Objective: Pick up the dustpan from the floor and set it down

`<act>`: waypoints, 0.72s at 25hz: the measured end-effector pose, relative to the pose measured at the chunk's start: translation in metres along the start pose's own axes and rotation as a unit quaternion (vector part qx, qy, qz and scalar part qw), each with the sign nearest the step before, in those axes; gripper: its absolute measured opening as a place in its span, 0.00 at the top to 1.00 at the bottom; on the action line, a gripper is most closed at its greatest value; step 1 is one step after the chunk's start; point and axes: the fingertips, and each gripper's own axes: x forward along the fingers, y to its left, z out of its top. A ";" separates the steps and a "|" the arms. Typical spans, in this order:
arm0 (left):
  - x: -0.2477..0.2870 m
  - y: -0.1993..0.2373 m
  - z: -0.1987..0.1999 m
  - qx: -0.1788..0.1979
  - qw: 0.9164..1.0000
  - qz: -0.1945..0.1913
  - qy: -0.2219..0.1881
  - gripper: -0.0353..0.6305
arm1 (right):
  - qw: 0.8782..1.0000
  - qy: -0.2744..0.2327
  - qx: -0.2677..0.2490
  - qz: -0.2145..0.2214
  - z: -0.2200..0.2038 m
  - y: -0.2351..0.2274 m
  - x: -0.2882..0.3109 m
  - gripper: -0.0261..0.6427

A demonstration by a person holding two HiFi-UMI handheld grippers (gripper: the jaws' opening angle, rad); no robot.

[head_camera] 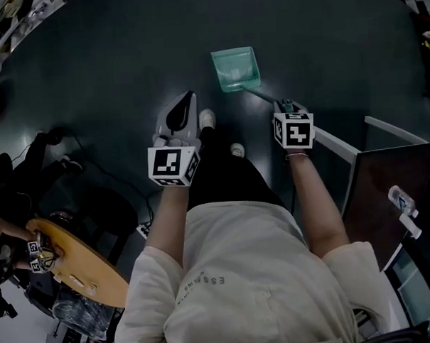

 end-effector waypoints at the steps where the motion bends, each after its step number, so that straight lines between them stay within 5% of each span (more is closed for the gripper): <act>1: 0.009 0.005 -0.007 -0.006 1.000 -0.003 0.008 0.93 | 1.000 0.008 0.006 -0.004 0.002 0.000 0.014 0.85; 9: 0.046 0.033 -0.057 -0.033 0.998 -0.010 0.061 0.93 | 0.998 0.050 0.017 -0.027 0.012 0.008 0.100 0.85; 18: 0.064 0.060 -0.077 -0.063 0.995 0.004 0.081 0.93 | 0.997 0.041 0.045 -0.037 0.029 0.024 0.130 0.85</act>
